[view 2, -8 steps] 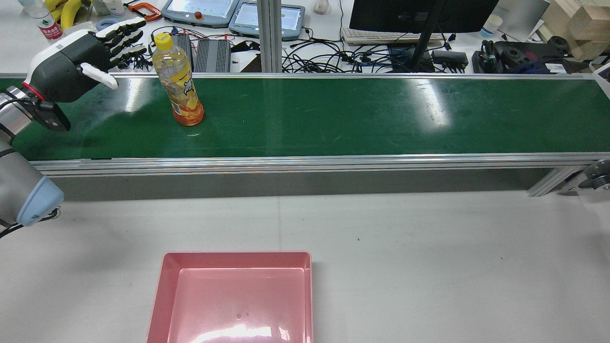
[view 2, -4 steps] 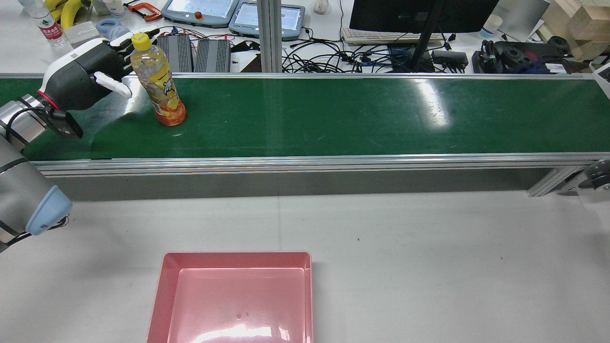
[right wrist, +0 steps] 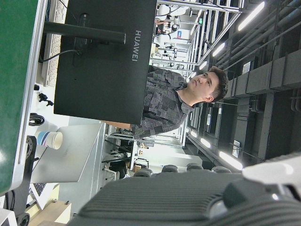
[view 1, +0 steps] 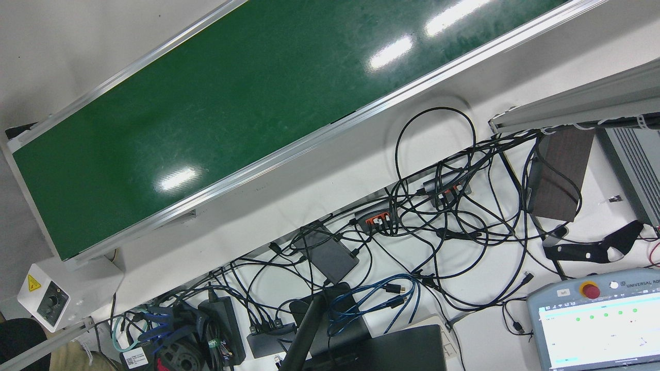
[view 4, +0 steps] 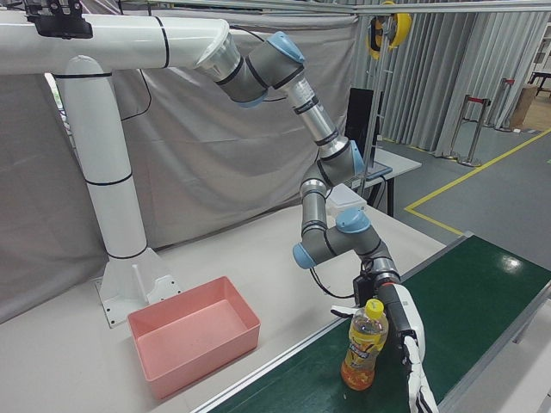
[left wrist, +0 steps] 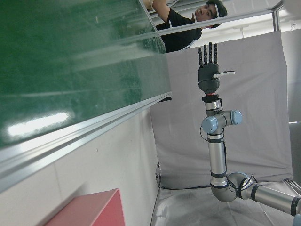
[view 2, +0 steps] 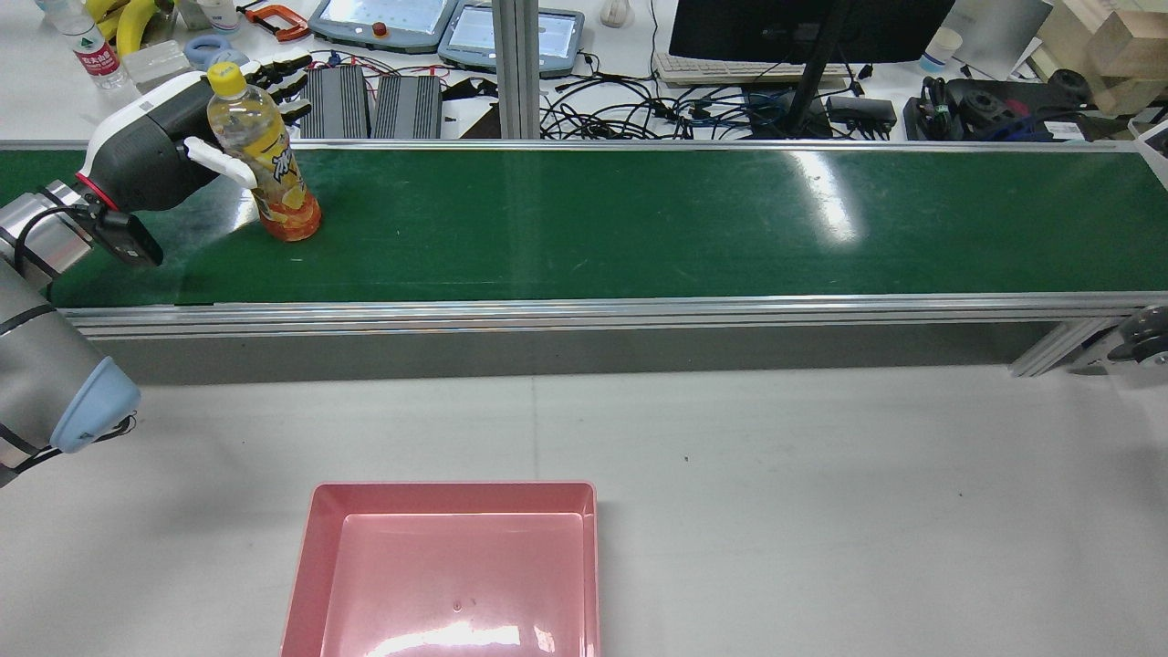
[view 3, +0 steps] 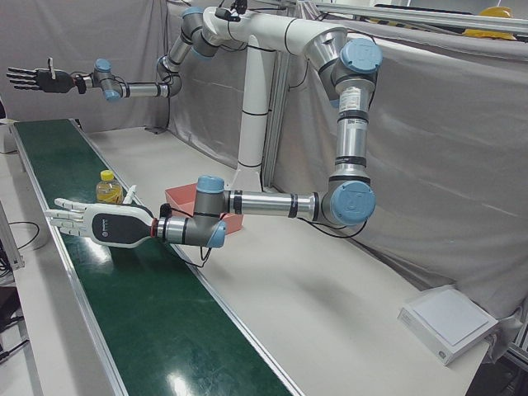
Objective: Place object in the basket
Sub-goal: 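Close the left hand around the bottle and lift it off the belt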
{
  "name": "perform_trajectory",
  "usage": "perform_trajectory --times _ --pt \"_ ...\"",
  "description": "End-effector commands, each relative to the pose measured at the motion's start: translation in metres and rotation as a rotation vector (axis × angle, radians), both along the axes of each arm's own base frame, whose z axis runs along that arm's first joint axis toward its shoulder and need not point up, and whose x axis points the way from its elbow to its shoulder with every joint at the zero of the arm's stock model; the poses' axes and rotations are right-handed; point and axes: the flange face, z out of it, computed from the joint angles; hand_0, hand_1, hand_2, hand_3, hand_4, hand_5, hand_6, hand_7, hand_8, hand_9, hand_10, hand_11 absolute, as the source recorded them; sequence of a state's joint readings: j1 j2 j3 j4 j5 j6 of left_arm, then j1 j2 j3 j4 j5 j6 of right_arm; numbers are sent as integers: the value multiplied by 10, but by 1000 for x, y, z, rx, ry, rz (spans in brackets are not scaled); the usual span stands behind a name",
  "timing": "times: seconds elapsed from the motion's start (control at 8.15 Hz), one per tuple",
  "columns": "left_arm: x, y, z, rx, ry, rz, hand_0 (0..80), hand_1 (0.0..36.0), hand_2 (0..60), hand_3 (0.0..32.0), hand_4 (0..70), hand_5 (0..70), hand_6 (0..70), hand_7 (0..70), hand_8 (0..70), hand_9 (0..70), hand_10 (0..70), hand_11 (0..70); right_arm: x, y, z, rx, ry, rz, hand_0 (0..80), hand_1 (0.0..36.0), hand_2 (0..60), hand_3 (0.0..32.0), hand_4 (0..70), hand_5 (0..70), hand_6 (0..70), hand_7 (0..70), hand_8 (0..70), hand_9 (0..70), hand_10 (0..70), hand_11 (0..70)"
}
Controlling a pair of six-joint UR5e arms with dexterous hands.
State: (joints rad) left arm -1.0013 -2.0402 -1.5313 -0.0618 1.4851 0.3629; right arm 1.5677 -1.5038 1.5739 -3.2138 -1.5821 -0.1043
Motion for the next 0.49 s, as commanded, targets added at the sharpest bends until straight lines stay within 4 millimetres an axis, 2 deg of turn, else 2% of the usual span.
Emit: perform_trajectory --times 0.0,0.12,0.25,0.37 --pt "-2 2 0 -22 -5 9 558 100 0 0 82 238 0 68 79 123 99 161 0 0 0 1 0 -1 0 0 0 0 0 0 0 0 0 0 0 0" --pt "-4 6 -12 -7 1 9 583 148 0 0 102 383 14 126 127 202 182 284 0 0 0 -1 0 1 0 0 0 0 0 0 0 0 0 0 0 0" --pt "-8 11 -25 14 18 9 646 246 232 0 199 700 345 700 503 700 700 700 0 0 0 1 0 1 0 0 0 0 0 0 0 0 0 0 0 0" --pt "-12 15 -37 35 33 8 616 314 600 0 343 700 700 700 700 700 700 700 0 0 0 -1 0 1 0 0 0 0 0 0 0 0 0 0 0 0"
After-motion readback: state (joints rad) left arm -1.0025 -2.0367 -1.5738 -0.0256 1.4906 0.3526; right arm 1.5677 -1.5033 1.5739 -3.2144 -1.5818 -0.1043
